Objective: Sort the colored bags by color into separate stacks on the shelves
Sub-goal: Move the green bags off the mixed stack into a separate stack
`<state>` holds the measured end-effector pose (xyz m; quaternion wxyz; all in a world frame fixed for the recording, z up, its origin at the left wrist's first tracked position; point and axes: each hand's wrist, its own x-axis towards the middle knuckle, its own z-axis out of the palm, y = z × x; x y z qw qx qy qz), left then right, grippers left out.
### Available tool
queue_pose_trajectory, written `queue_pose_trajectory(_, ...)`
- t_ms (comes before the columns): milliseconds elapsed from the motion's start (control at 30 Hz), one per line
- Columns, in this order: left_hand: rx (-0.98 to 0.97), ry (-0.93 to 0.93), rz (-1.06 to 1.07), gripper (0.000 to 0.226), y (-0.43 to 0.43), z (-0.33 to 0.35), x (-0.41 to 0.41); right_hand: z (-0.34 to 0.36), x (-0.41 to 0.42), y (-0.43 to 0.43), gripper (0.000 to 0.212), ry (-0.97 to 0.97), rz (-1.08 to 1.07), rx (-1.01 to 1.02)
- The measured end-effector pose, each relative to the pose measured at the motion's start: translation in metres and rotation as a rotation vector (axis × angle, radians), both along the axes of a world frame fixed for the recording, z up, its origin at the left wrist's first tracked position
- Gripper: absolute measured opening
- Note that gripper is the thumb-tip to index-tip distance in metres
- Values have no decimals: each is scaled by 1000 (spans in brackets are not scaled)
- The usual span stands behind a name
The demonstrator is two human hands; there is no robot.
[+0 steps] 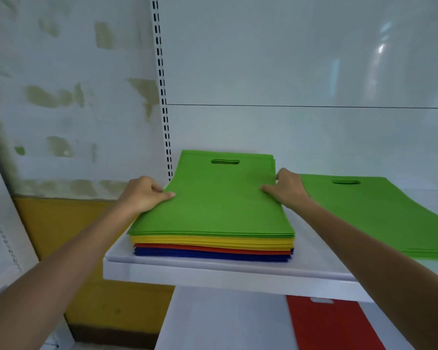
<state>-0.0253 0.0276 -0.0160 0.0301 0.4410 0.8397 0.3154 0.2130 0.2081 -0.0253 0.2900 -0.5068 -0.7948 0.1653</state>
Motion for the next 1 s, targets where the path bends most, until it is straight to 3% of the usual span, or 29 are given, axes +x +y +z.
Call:
queue_pose_trajectory(133,110,19,-7,35,6,-1,1,-8,0,-3,43,87,-80,18)
queue_pose_trajectory(400,230,223,-22,14,1,-1,-3,-10,-3,-7,20,256,-36,54)
queue_pose_trajectory(567,219,345,-78,23,5,4,6,3,3,-12,18,204,23,282)
queue_pose_trajectory(667,268,317,-150,8,11,16,22,13,18,-5,25,163,29,336)
queue_pose_trajectory(1000,54,322,-343,50,71,40,137,41,131,42,50,-75,-27,266)
